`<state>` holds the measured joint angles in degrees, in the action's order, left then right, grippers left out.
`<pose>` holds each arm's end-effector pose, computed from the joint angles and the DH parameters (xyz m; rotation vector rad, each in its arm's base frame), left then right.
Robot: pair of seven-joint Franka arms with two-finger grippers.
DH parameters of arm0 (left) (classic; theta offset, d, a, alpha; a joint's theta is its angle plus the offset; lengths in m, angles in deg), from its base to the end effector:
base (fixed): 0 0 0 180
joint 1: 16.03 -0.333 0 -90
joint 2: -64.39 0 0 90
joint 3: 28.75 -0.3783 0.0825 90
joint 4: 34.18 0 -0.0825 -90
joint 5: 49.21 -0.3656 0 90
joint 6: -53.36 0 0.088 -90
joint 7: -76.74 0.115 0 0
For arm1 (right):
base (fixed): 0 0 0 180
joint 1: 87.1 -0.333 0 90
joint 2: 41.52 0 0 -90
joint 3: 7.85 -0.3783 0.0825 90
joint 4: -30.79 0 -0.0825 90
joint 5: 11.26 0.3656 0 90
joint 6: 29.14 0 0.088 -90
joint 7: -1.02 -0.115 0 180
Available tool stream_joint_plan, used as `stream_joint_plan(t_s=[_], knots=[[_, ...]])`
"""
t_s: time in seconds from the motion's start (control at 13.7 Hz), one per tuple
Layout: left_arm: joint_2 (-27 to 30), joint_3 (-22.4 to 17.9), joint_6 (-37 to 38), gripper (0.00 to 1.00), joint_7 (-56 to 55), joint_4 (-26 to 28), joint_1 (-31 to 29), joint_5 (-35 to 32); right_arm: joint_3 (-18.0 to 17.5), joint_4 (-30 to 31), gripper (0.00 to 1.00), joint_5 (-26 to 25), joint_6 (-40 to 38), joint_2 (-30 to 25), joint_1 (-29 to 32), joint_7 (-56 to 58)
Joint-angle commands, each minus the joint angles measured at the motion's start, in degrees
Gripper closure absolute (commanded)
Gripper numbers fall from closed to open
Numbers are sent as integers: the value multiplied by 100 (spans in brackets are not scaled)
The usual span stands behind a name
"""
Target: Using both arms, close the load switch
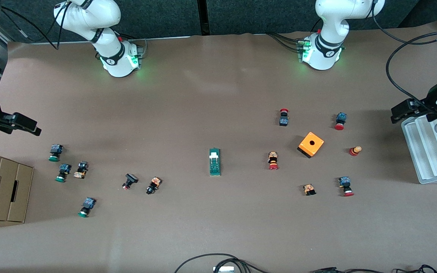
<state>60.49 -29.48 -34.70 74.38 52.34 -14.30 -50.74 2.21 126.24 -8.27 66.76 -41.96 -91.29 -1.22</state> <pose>0.5574 -0.0069 0.6662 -3.1120 -0.0375 0.0628 0.5385 -0.0503 0.6486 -3.0804 0.2261 -0.0264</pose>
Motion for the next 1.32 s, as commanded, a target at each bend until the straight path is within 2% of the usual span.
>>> stream_joint_plan(t_s=[0.0,0.59,1.25], knots=[[-67,-5,78,0,-80,-171,29,-66,-5,-71,1,-114,-9,36,-47,-31],[-76,21,78,0,-71,-171,38,-49,4,-97,1,-97,25,62,-21,39],[-242,557,70,0,8,-163,126,-84,4,-97,1,-97,34,71,-30,22]])
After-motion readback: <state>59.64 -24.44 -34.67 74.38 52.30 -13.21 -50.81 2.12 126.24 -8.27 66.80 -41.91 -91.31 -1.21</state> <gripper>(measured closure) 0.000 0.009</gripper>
